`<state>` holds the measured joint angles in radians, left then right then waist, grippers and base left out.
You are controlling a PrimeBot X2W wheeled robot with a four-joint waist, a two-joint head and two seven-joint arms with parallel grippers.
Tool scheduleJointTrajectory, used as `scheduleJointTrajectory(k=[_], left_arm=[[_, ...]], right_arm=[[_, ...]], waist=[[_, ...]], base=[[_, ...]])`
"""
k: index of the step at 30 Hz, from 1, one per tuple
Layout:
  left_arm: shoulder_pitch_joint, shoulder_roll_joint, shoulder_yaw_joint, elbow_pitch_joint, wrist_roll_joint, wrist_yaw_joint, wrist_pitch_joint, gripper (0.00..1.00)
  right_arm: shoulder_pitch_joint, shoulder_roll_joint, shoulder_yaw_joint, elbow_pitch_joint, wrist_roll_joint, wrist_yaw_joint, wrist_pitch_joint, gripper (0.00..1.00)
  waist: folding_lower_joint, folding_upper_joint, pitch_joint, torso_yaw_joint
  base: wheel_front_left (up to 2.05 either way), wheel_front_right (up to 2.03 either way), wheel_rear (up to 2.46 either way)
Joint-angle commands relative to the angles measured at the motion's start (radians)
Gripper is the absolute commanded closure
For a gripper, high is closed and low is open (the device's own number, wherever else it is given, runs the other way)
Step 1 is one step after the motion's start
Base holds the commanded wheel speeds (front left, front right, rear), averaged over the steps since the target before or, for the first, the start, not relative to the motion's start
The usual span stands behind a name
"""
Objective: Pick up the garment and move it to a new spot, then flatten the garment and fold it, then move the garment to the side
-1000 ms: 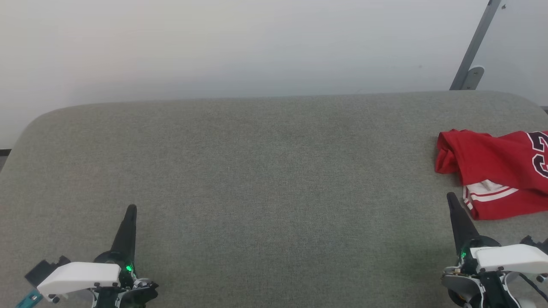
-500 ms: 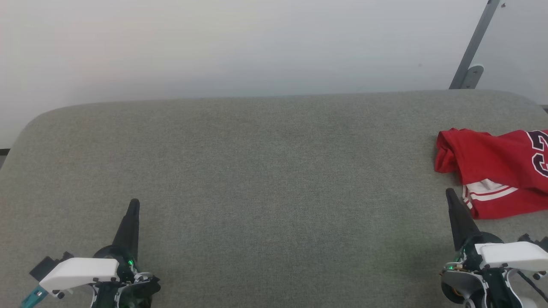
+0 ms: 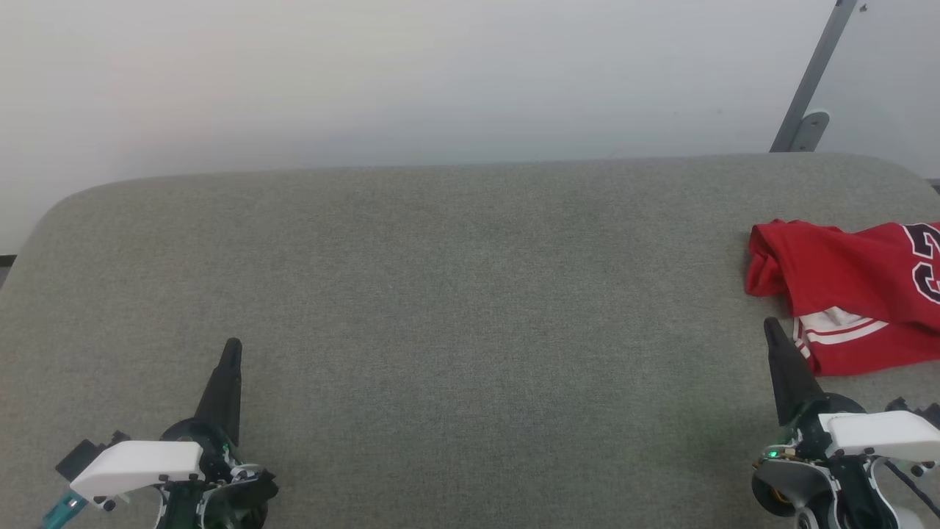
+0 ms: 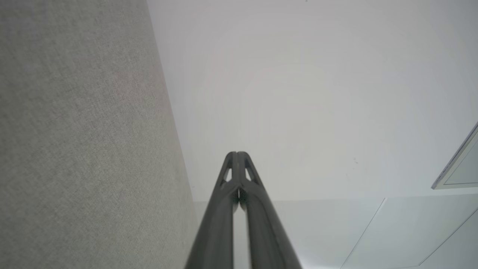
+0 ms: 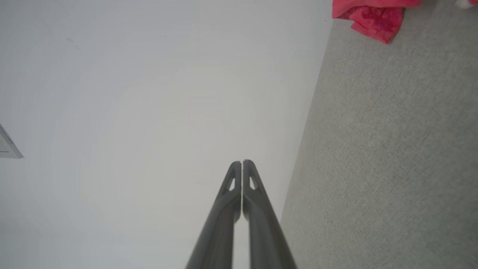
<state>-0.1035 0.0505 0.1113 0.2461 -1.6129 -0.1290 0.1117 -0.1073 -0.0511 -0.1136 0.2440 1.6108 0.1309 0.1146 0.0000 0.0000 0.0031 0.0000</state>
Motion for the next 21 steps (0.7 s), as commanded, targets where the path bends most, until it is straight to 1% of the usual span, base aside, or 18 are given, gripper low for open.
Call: scheduleJointTrajectory(k=[1,21], left_arm=[[-0.012,0.0,0.003,0.0,-0.003,-0.003,0.005,1.0],[-0.012,0.0,0.004,0.0,-0.002,-0.003,0.004,1.0]], right_arm=[[-0.004,0.002,-0.001,0.002,0.004,0.0,0.003,1.0],[-0.004,0.002,-0.001,0.002,0.004,0.0,0.003,1.0]], waist=[[0.0,0.0,0.0,0.0],[0.0,0.0,0.0,0.0]], base=[[0.0,0.0,0.0],[0.0,0.0,0.0]])
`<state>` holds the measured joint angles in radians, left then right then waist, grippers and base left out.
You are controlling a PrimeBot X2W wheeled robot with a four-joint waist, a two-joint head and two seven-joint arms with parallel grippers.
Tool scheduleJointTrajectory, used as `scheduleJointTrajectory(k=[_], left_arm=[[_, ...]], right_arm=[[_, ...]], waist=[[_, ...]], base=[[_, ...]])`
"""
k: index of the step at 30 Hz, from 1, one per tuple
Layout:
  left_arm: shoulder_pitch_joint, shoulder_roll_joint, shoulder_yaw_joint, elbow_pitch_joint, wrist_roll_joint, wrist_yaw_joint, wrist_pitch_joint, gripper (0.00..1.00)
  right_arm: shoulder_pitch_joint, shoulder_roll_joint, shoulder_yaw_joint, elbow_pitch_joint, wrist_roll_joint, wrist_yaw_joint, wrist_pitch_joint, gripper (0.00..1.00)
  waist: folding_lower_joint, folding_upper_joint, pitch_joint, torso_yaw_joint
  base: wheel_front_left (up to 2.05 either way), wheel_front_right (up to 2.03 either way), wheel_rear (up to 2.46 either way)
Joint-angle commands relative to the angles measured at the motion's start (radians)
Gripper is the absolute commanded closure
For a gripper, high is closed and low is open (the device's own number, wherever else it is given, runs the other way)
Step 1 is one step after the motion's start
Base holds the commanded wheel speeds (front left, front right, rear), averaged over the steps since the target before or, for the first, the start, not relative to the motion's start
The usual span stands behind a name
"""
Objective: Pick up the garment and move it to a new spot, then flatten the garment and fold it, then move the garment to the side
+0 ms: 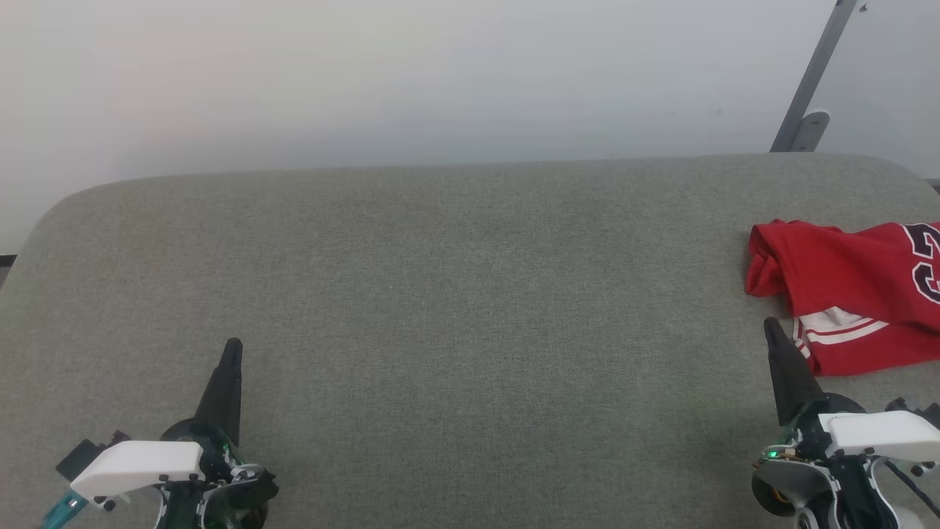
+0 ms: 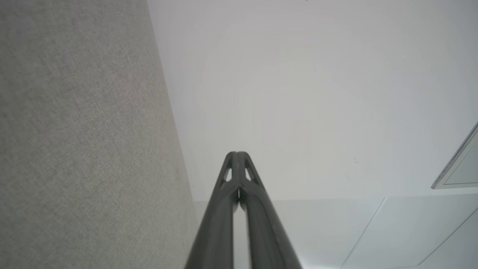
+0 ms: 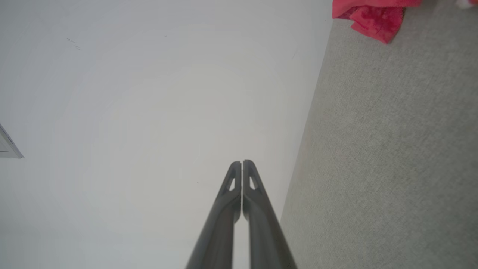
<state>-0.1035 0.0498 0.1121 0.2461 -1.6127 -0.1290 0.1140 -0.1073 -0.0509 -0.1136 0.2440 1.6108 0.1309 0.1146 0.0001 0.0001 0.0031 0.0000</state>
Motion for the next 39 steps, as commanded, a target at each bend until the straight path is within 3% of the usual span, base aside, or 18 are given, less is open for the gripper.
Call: scheduleJointTrajectory(k=[1,39], left_arm=[[-0.012,0.0,0.003,0.0,-0.002,-0.003,0.002,1.0],[-0.012,0.0,0.004,0.0,0.0,-0.003,0.003,1.0]], right_arm=[[-0.004,0.001,-0.001,0.002,0.004,0.0,0.003,1.0],[-0.004,0.001,-0.001,0.002,0.004,0.0,0.003,1.0]], waist=[[-0.0001,-0.0001,0.0,0.0],[-0.0001,-0.0001,0.0,0.0]], base=[[0.0,0.0,0.0],[0.0,0.0,0.0]])
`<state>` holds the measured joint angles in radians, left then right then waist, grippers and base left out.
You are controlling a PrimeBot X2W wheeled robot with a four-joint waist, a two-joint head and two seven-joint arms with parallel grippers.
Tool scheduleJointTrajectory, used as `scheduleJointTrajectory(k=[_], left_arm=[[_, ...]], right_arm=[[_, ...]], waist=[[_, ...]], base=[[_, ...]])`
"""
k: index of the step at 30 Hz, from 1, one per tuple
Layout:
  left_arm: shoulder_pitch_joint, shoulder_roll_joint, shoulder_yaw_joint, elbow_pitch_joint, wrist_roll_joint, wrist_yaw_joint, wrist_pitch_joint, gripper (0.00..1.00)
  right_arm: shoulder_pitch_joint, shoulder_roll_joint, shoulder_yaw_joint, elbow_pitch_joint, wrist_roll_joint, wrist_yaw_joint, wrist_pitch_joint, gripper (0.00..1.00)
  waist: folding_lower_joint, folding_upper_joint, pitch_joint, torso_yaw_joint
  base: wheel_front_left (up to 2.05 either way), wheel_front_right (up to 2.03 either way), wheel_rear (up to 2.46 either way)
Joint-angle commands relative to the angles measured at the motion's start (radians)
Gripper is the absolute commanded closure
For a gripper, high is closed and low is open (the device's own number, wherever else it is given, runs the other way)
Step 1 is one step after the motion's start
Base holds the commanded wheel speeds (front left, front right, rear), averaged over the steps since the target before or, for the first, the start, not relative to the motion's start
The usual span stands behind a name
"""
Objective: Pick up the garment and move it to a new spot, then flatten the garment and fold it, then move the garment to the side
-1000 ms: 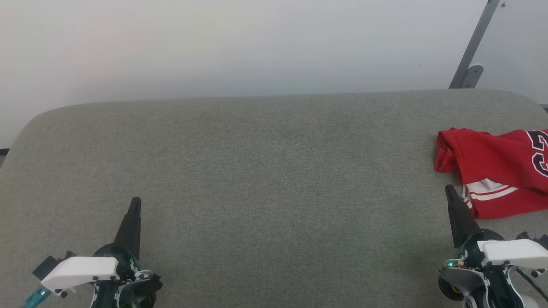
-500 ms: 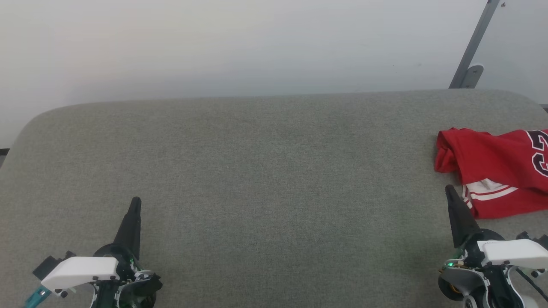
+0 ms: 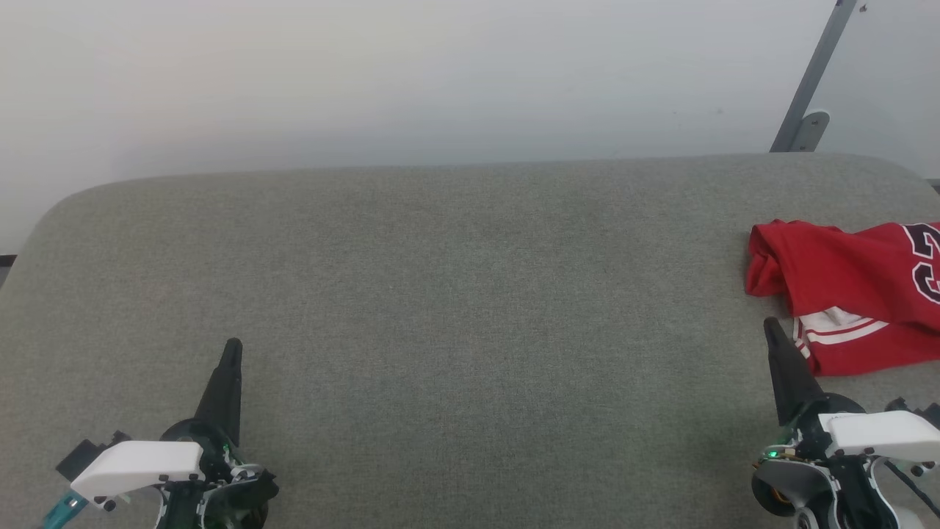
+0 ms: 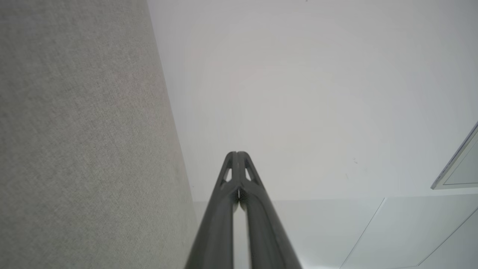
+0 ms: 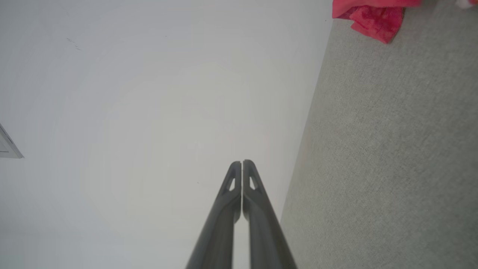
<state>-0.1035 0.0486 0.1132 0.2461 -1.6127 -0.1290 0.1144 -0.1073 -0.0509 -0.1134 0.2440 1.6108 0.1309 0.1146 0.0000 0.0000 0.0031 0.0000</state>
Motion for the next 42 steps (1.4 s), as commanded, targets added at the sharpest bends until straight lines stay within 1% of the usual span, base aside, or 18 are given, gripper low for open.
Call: scheduleJointTrajectory(k=[1,42], left_arm=[[-0.012,0.001,0.003,0.0,0.0,-0.003,0.003,1.0],[-0.012,0.001,0.003,0.0,0.001,-0.003,0.004,1.0]], right_arm=[[-0.004,0.001,-0.001,0.002,0.004,0.0,0.003,1.0],[-0.004,0.001,-0.001,0.002,0.004,0.0,0.002,1.0]], waist=[[0.0,0.0,0.0,0.0],[0.0,0.0,0.0,0.0]], base=[[0.0,0.0,0.0],[0.0,0.0,0.0]])
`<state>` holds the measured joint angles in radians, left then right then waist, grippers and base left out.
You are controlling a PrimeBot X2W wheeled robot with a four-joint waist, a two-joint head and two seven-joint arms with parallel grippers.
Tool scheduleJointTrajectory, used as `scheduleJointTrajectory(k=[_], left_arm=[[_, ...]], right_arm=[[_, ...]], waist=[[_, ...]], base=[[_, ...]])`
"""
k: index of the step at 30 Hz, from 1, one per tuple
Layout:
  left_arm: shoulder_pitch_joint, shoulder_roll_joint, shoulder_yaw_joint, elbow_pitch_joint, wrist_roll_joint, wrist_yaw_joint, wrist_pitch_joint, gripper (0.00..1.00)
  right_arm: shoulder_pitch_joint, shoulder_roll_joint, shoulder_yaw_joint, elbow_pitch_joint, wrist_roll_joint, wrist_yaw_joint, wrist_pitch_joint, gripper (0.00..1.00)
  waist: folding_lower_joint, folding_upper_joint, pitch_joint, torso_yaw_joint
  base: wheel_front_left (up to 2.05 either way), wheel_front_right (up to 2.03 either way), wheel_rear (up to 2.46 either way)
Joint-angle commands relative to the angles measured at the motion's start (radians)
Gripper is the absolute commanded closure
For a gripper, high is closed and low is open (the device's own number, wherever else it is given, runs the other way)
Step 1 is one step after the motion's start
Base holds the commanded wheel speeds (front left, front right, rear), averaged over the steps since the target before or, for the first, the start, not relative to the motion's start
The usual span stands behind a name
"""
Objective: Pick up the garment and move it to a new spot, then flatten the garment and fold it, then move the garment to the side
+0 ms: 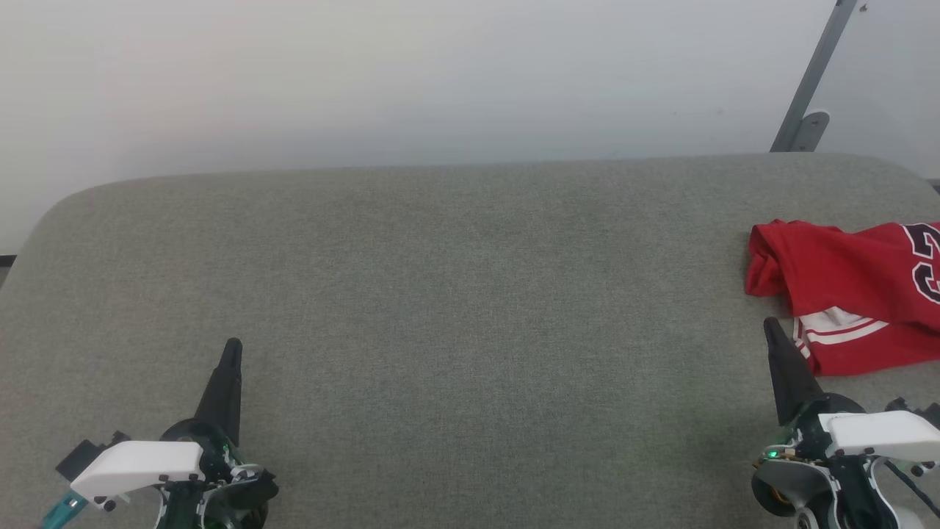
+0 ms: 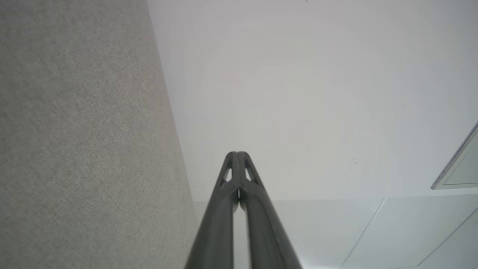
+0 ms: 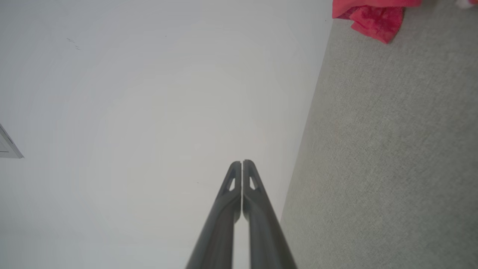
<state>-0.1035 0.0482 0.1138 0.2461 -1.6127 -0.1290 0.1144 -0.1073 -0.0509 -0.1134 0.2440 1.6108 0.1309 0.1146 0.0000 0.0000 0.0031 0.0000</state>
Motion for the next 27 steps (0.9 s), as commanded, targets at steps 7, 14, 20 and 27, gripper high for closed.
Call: scheduleJointTrajectory(k=[7,14,20,27], left_arm=[[-0.012,0.001,0.003,0.0,0.001,-0.003,0.004,1.0],[-0.012,0.001,0.003,0.0,0.001,-0.003,0.004,1.0],[-0.012,0.001,0.003,0.0,0.001,-0.003,0.004,1.0],[-0.012,0.001,0.003,0.0,0.001,-0.003,0.004,1.0]], right_arm=[[-0.004,0.001,-0.001,0.002,0.004,0.0,0.002,1.0],[-0.004,0.001,-0.001,0.002,0.004,0.0,0.002,1.0],[-0.004,0.001,-0.001,0.002,0.004,0.0,0.002,1.0],[-0.004,0.001,-0.001,0.002,0.004,0.0,0.002,1.0]], waist=[[0.0,0.0,0.0,0.0],[0.0,0.0,0.0,0.0],[0.0,0.0,0.0,0.0],[0.0,0.0,0.0,0.0]], base=[[0.0,0.0,0.0],[0.0,0.0,0.0],[0.0,0.0,0.0],[0.0,0.0,0.0]])
